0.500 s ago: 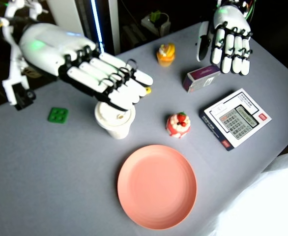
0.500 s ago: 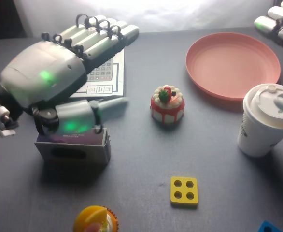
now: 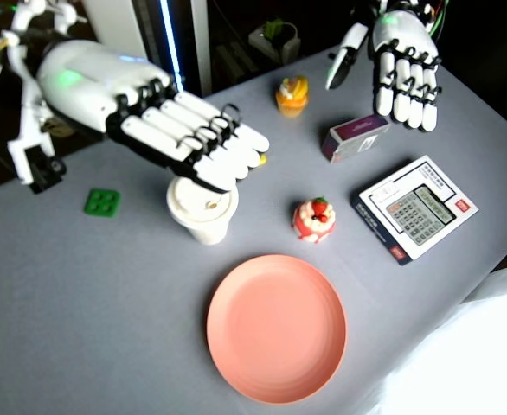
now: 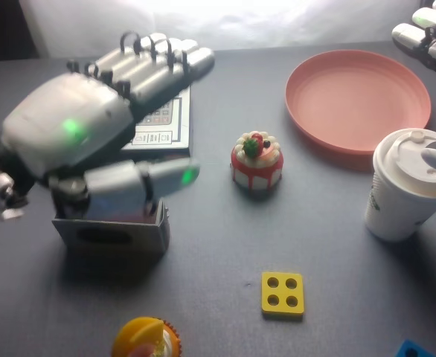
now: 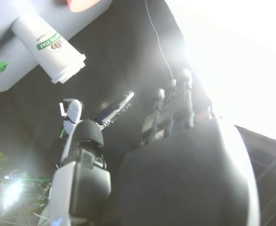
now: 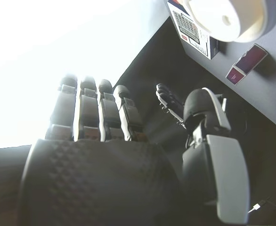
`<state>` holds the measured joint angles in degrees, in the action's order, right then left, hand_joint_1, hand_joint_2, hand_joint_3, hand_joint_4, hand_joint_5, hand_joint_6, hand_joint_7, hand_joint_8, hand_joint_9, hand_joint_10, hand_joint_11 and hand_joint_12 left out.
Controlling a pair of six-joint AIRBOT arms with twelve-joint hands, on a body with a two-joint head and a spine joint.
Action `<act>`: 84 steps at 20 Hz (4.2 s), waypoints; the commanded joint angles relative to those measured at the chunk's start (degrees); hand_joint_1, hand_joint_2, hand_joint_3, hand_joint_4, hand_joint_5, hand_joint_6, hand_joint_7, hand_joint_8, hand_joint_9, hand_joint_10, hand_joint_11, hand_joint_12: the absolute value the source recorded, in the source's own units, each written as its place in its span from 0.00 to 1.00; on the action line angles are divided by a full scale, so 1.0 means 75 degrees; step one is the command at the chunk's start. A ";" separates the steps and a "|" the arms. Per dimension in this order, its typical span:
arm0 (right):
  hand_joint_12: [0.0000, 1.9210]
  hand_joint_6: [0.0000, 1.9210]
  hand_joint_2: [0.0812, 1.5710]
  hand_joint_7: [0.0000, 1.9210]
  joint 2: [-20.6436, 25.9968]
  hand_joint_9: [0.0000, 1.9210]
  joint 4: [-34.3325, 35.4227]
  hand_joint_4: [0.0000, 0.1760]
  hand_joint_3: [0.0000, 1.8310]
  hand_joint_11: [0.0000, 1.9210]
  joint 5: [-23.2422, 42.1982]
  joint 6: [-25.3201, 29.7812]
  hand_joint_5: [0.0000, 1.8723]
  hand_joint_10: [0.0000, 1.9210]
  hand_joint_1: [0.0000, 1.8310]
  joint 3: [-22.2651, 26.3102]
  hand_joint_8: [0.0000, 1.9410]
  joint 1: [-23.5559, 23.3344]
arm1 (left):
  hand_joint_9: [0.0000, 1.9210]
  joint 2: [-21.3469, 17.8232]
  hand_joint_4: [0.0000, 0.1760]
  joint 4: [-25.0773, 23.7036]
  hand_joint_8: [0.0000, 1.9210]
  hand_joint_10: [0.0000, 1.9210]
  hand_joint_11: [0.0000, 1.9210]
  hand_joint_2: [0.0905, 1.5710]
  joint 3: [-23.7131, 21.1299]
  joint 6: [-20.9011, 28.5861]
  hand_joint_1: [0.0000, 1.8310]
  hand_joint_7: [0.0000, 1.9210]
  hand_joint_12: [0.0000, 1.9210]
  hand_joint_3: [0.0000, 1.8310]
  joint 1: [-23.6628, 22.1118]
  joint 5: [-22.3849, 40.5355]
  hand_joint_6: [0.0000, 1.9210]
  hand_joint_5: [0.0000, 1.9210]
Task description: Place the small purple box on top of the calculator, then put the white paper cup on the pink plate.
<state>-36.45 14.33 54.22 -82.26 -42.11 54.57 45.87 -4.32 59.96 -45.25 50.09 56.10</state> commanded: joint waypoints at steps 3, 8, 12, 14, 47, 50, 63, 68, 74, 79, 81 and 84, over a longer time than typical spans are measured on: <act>0.00 0.00 0.80 0.00 -0.0002 0.00 -0.0047 0.00 0.01 0.00 0.1019 -0.0020 0.00 0.00 0.15 0.0015 0.00 -0.0058 | 0.00 -0.0277 0.00 0.0132 0.00 0.00 0.00 0.75 -0.0130 0.0011 0.22 0.00 0.00 0.00 0.0184 0.0737 0.00 0.00; 0.00 0.00 0.80 0.00 -0.0025 0.00 0.0026 0.00 0.01 0.00 0.1053 -0.0019 0.00 0.00 0.13 0.0017 0.00 -0.0058 | 0.00 -0.0459 0.03 0.0200 0.00 0.00 0.00 0.60 -0.0199 0.0161 0.42 0.01 0.00 0.00 0.0595 0.0220 0.00 0.00; 0.00 0.00 0.81 0.00 -0.0036 0.00 0.0031 0.00 0.01 0.00 0.1056 -0.0019 0.00 0.00 0.15 0.0017 0.00 -0.0058 | 0.06 -0.0467 0.00 0.0222 0.01 0.02 0.02 0.57 -0.0211 0.0175 0.48 0.07 0.01 0.00 0.0844 -0.0288 0.01 0.04; 0.00 0.00 0.80 0.00 -0.0046 0.00 0.0039 0.00 0.00 0.00 0.1058 -0.0019 0.00 0.00 0.14 0.0017 0.00 -0.0059 | 0.04 -0.0434 0.00 0.0349 0.00 0.01 0.02 0.58 -0.0175 0.0175 0.50 0.06 0.01 0.00 0.1009 -0.0375 0.00 0.03; 0.00 0.00 0.81 0.00 -0.0098 0.00 0.0126 0.00 0.00 0.00 0.1132 -0.0018 0.00 0.00 0.16 0.0012 0.00 -0.0036 | 0.55 0.0853 0.00 0.1789 0.79 0.90 0.58 0.74 0.2026 0.0261 0.62 0.48 1.00 0.00 -0.0667 -0.0870 0.60 0.44; 0.00 0.00 0.80 0.00 -0.0099 0.00 0.0126 0.00 0.00 0.00 0.1133 -0.0018 0.00 0.00 0.16 0.0012 0.00 -0.0016 | 0.52 0.1352 0.00 0.2124 0.86 0.98 0.59 0.74 0.2805 0.0197 0.62 0.45 1.00 0.00 -0.1242 -0.1656 0.61 0.44; 0.00 0.00 0.80 0.00 -0.0142 0.00 0.0126 0.00 0.00 0.00 0.1137 -0.0001 0.00 0.00 0.15 -0.0015 0.00 0.0000 | 0.13 0.2498 0.00 0.3197 0.15 0.38 0.04 0.72 0.4386 -0.0884 0.56 0.20 0.86 0.00 -0.2103 -0.3829 0.02 0.22; 0.00 0.00 0.79 0.00 -0.0139 0.00 0.0126 0.00 0.00 0.00 0.1166 0.0025 0.00 0.00 0.16 -0.0013 0.00 0.0006 | 0.00 0.2307 0.46 0.2935 0.00 0.00 0.00 0.64 0.4061 -0.0884 0.33 0.00 0.15 0.00 -0.2107 -0.3553 0.01 0.01; 0.00 0.00 0.75 0.00 -0.0029 0.00 0.0015 0.00 0.00 0.00 0.1188 0.0493 0.00 0.00 0.18 -0.0014 0.00 0.0045 | 0.00 0.1777 0.57 0.2469 0.00 0.00 0.00 0.64 0.3309 -0.0750 0.31 0.00 0.02 0.00 -0.2100 -0.2644 0.00 0.00; 0.01 0.00 0.70 0.00 -0.0036 0.00 -0.0520 0.07 0.00 0.02 0.1168 0.2186 0.00 0.00 0.22 -0.0419 0.00 0.0311 | 0.00 0.1154 0.56 0.1768 0.00 0.00 0.00 0.69 0.2463 0.0032 0.25 0.00 0.00 0.01 -0.1948 -0.0985 0.00 0.00; 0.27 0.00 0.62 0.00 -0.0140 0.00 -0.0646 0.00 0.03 0.00 0.1090 0.2818 0.00 0.00 0.28 -0.0626 0.00 0.0465 | 0.00 0.1030 0.79 0.1487 0.00 0.00 0.00 0.70 0.2236 0.0372 0.26 0.00 0.00 0.01 -0.1876 -0.0405 0.00 0.00; 0.48 0.00 0.59 0.00 -0.0389 0.00 -0.0779 0.10 0.02 0.00 0.0758 0.3383 0.00 0.00 0.29 -0.0911 0.00 0.0502 | 0.00 0.0881 0.95 0.1257 0.00 0.00 0.00 0.71 0.1993 0.0675 0.25 0.00 0.00 0.01 -0.1753 0.0259 0.00 0.00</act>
<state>-39.59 8.14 53.80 -57.06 -48.99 58.74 52.69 4.32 74.67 -40.25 37.69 49.91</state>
